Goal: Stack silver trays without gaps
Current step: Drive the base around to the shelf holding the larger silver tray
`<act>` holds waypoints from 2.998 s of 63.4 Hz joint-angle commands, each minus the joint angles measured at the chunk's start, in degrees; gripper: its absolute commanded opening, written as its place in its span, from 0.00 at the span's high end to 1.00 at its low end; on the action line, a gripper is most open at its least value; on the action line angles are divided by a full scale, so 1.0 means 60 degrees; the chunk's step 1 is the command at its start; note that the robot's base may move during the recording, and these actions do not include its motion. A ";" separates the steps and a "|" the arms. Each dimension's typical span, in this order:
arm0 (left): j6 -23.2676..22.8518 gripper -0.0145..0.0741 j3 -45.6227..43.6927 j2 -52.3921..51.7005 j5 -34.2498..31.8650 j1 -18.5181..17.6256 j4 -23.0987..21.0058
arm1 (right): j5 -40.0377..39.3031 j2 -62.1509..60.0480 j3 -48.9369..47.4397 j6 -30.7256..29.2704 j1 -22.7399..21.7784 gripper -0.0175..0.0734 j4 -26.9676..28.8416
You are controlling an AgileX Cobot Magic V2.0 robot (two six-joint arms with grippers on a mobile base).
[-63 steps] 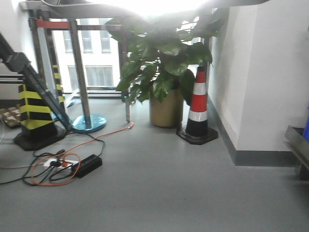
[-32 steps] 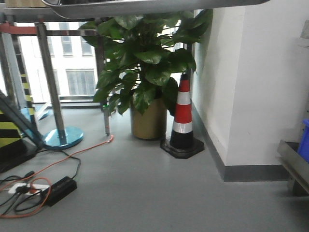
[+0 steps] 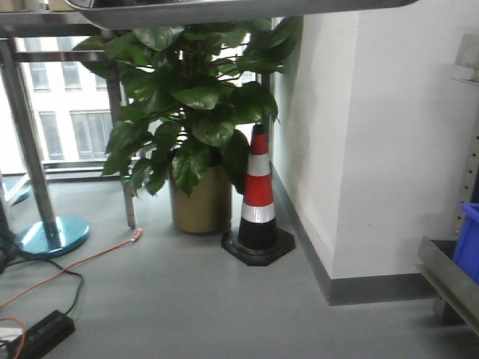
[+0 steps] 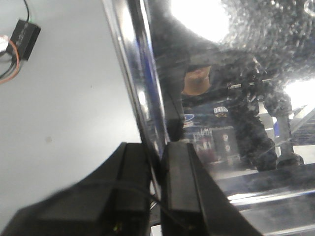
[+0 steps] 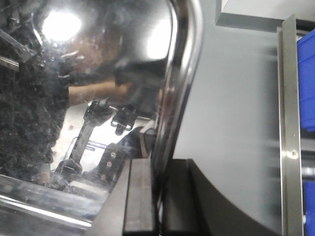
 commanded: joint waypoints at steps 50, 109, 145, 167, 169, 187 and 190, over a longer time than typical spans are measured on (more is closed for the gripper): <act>0.0250 0.89 -0.0261 -0.0341 0.0288 -0.0149 -0.0372 | -0.0818 -0.0267 -0.0304 -0.0203 0.0115 0.74 0.0267; 0.0250 0.89 -0.0261 -0.0341 0.0288 -0.0149 -0.0372 | -0.0818 -0.0267 -0.0304 -0.0203 0.0115 0.74 0.0267; 0.0250 0.89 -0.0261 -0.0341 0.0288 -0.0149 -0.0459 | -0.0818 -0.0267 -0.0304 -0.0203 0.0115 0.74 0.0267; 0.0250 0.89 -0.0261 -0.0341 0.0288 -0.0149 -0.0459 | -0.0818 -0.0267 -0.0304 -0.0203 0.0115 0.74 0.0267; 0.0250 0.89 -0.0261 -0.0341 0.0288 -0.0149 -0.0459 | -0.0818 -0.0267 -0.0304 -0.0203 0.0115 0.74 0.0267; 0.0250 0.89 -0.0261 -0.0341 0.0288 -0.0149 -0.0459 | -0.0818 -0.0267 -0.0304 -0.0203 0.0115 0.74 0.0267; 0.0250 0.89 -0.0261 -0.0341 0.0288 -0.0149 -0.0459 | -0.0818 -0.0267 -0.0304 -0.0203 0.0115 0.74 0.0267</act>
